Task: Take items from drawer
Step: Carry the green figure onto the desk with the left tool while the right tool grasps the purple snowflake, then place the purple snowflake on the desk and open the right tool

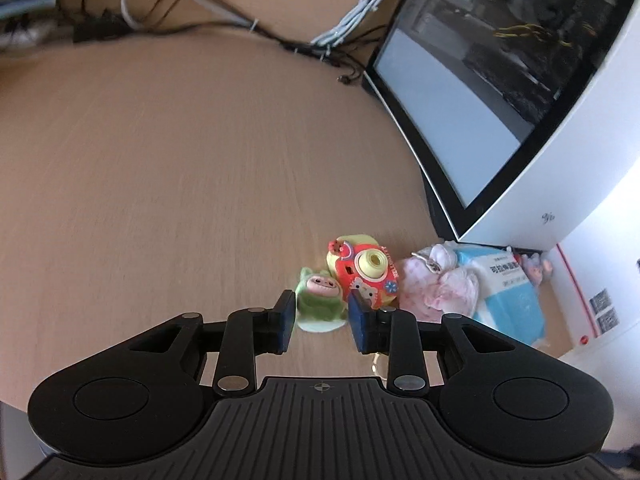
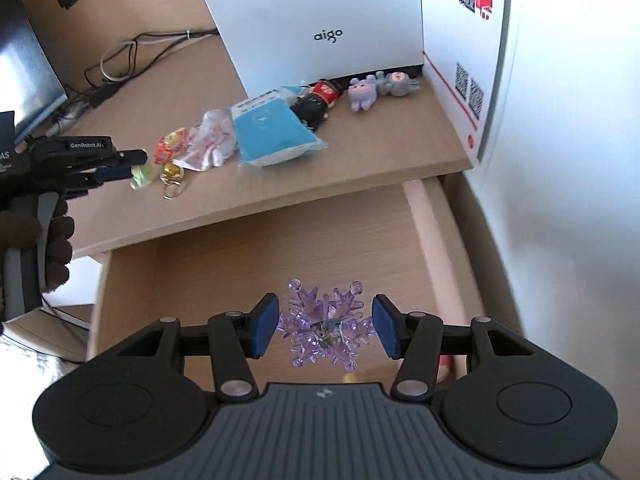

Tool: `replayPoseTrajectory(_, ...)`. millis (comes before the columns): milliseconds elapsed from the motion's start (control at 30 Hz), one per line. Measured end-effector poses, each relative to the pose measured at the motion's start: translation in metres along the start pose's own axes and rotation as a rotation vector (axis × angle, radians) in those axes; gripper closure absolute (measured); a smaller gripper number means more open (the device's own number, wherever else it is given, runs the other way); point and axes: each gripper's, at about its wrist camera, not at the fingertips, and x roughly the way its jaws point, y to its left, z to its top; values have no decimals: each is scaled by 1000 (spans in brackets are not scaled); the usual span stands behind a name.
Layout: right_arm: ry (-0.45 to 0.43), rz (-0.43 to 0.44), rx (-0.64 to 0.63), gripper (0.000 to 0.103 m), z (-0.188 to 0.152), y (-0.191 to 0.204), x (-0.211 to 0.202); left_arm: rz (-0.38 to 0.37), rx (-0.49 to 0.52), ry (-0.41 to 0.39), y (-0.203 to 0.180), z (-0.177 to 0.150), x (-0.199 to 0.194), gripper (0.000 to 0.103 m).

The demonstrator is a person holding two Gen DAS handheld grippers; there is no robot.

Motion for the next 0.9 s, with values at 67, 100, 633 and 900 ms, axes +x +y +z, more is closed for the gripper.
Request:
replayPoseTrajectory(67, 2, 3, 1, 52, 3, -3, 2, -7, -18, -61, 0, -3, -12, 71)
replayPoseTrajectory(100, -1, 3, 0, 52, 5, -4, 1, -15, -42, -88, 0, -5, -20, 71)
replayPoseTrajectory(633, -245, -12, -3, 24, 125, -7, 19, -87, 47, -7, -28, -85, -82, 71)
replayPoseTrajectory(900, -144, -32, -104, 0, 58, 4, 20, -215, 159, 291, -53, -120, -41, 71)
